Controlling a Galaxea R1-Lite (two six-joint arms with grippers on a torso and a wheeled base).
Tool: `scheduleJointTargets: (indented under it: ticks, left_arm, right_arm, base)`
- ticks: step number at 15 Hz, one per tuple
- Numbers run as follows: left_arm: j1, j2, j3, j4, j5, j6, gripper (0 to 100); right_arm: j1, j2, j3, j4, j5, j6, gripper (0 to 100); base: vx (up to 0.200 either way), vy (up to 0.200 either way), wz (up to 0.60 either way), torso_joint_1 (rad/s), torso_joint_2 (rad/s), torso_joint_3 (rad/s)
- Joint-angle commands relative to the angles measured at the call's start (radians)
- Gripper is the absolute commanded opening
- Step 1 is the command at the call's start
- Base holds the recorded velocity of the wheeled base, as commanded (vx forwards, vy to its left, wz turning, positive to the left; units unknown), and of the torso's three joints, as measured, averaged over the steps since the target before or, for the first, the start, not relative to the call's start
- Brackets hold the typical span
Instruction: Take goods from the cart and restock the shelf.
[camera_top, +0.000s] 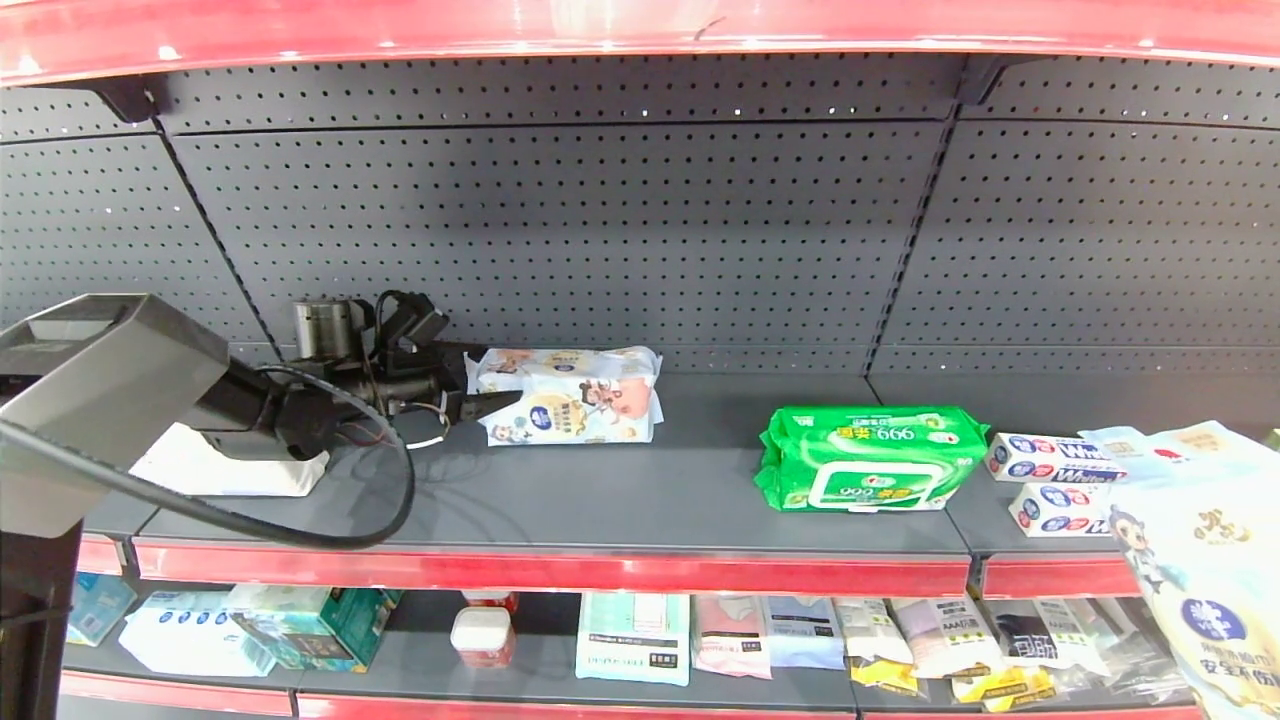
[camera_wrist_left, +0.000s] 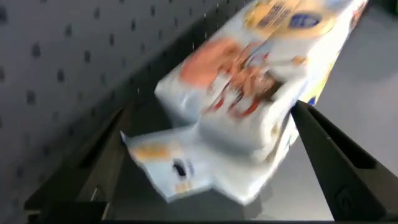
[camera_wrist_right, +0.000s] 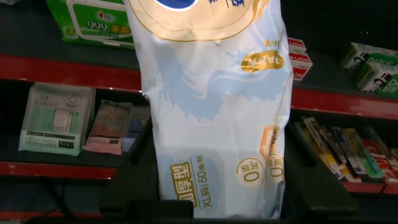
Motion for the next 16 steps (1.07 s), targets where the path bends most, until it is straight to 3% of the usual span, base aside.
scheduleJointTargets:
  ticks: [1, 5, 10, 16]
  left_arm:
    - [-0.007, 0.026, -0.023, 0.0, -0.008, -0.003, 100]
    - [-0.03, 0.039, -0.026, 0.0, -0.023, -0.008, 100]
    - [-0.062, 0.044, -0.036, -0.003, -0.03, -0.058, 100]
    - [-0.077, 0.072, -0.079, -0.006, -0.03, -0.058, 100]
  right_arm:
    - [0.0, 0.002, 0.001, 0.0, 0.0, 0.0, 0]
    - [0.0, 0.002, 0.001, 0.0, 0.0, 0.0, 0]
    - [0.0, 0.002, -0.001, 0.0, -0.001, -0.012, 0]
    - [0.0, 0.002, -0.001, 0.0, -0.009, -0.014, 0]
  base:
    - [0.0, 0.0, 0.0, 0.0, 0.0, 0.0]
    - [0.0, 0.0, 0.0, 0.0, 0.0, 0.0]
    - [0.0, 0.0, 0.0, 0.0, 0.0, 0.0]
    - [0.0, 0.0, 0.0, 0.0, 0.0, 0.0]
